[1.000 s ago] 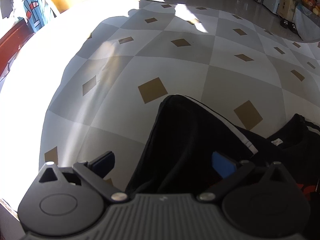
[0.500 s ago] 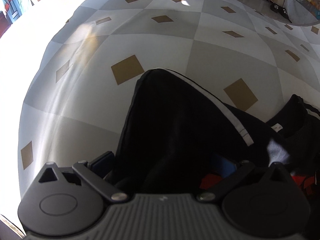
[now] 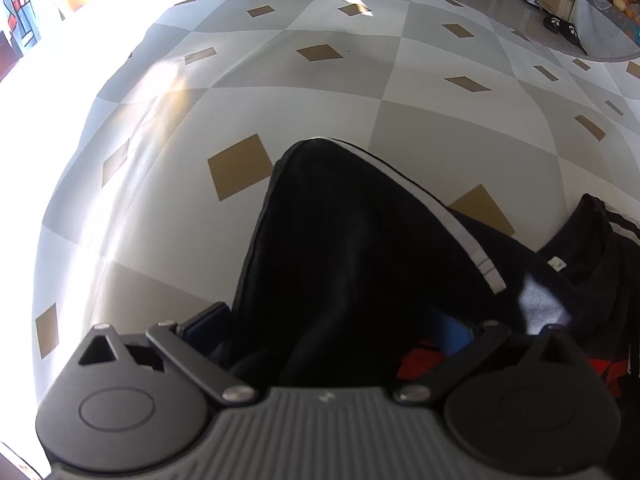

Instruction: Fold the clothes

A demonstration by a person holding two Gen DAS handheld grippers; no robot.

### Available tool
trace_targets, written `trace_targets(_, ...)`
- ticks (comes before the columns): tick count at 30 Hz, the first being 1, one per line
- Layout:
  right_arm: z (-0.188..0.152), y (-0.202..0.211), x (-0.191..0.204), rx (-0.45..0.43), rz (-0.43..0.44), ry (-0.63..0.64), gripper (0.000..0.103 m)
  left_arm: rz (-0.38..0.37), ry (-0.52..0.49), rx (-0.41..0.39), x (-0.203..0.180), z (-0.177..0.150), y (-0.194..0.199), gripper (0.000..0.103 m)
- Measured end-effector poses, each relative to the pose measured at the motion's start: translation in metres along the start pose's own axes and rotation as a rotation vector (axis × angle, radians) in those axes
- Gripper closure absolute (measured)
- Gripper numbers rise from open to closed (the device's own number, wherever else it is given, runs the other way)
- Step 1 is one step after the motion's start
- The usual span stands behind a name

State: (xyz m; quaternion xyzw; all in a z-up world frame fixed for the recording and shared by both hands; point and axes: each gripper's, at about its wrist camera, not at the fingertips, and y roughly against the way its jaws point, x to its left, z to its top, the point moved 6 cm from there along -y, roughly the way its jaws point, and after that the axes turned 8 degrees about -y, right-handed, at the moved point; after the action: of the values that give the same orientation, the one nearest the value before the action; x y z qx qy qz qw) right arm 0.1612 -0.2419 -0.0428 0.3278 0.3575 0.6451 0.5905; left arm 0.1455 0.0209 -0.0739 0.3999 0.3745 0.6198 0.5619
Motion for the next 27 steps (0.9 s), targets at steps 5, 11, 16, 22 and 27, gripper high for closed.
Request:
trace_targets(5, 0.008, -0.004, -0.003, -0.018, -0.013, -0.028, 0.08, 0.011, 0.028, -0.008, 0.001, 0.007, -0.003, 0.002)
trace_targets(11, 0.02, -0.011, -0.012, -0.026, -0.004, -0.077, 0.081, 0.025, 0.033, -0.028, 0.0, 0.017, -0.007, 0.002)
trace_targets(16, 0.029, -0.016, -0.021, -0.023, 0.013, -0.131, 0.081, 0.02, 0.068, -0.023, 0.002, 0.024, -0.013, 0.0)
trace_targets(22, 0.039, -0.019, -0.032, -0.017, 0.022, -0.185, 0.073, 0.019, 0.088, -0.025, 0.002, 0.032, -0.017, 0.0)
trace_targets(27, 0.052, -0.009, -0.039, -0.064, 0.056, -0.242, 0.062, 0.01, 0.11, -0.016, 0.003, 0.033, -0.015, 0.001)
